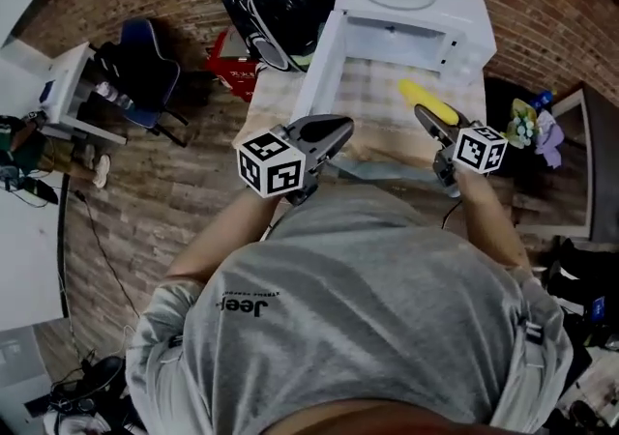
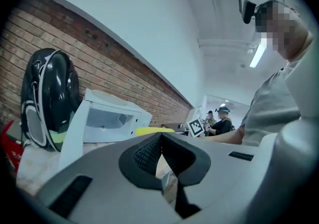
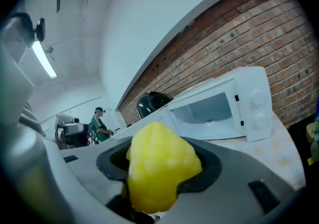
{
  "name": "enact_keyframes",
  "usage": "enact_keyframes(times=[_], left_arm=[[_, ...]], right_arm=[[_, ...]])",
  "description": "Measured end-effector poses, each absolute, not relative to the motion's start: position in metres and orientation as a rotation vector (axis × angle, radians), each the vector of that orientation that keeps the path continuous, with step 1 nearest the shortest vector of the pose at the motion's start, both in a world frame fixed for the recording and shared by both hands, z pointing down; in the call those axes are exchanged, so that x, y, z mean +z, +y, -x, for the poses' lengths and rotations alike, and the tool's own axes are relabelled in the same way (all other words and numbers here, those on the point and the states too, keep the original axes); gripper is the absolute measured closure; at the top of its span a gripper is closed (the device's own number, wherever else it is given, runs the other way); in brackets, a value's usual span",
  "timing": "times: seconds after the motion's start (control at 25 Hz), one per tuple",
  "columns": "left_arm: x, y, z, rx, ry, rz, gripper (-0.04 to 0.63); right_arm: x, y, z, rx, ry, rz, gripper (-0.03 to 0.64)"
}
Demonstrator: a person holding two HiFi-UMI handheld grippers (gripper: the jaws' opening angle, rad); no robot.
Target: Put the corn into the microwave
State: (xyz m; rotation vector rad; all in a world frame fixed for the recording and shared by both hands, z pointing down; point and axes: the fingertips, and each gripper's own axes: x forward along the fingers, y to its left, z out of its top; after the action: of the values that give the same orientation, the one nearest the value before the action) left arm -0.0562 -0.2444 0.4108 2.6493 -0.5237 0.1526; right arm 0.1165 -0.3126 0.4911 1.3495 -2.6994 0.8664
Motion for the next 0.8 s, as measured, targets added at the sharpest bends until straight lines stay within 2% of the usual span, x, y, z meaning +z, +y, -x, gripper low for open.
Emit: enact_keyframes(times=[0.24, 0.4, 0.8], left_arm=[[0.416, -0.241, 0.040, 0.096, -0.483, -2.680, 0.577], [0.441, -0.246, 0.007, 0.012, -0.601, -2.646, 0.577], [0.511, -0.301, -0.045, 0.033, -0.803, -2.552, 0.577]], right_arm=[[0.495, -0.324, -0.087, 0.780, -2.649, -1.212, 0.376], [0.507, -0.343, -0.109, 0.697, -2.633, -1.100, 0.376], [0.546, -0.399, -0.152, 0.407, -2.497, -1.134, 0.376]])
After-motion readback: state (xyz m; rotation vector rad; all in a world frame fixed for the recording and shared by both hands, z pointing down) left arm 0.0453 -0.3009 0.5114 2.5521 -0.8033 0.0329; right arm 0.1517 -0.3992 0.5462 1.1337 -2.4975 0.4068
